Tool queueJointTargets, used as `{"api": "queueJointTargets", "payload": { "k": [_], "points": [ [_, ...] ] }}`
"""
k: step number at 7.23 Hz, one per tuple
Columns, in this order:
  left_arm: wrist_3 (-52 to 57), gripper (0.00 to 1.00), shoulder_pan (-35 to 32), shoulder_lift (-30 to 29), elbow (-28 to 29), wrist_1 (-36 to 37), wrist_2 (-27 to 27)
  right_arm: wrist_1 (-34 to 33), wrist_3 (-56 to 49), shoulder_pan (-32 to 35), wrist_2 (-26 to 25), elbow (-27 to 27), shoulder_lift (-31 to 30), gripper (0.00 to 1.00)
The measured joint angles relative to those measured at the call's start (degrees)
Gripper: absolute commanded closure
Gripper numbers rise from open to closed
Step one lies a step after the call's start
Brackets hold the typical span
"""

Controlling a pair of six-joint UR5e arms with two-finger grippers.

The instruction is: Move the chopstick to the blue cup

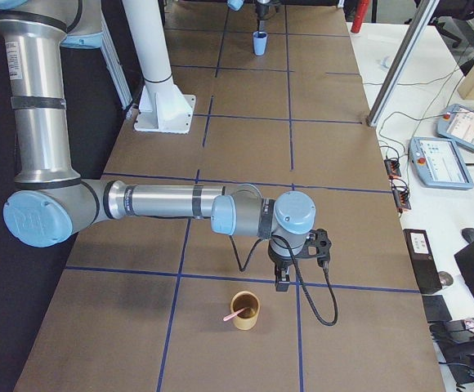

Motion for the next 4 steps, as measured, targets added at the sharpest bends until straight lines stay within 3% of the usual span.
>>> {"api": "queueJointTargets", "payload": {
  "k": [1, 4],
  "points": [
    [0.02, 0.52, 0.3, -0.21, 0.21, 0.02, 0.0, 0.0, 0.0, 0.0, 0.02, 0.0, -0.04, 0.0],
    [0.14, 0.92, 0.53, -0.38, 0.59, 0.08, 0.04, 0.03, 0.0, 0.0, 0.03, 0.01, -0.24, 0.0]
  ]
}}
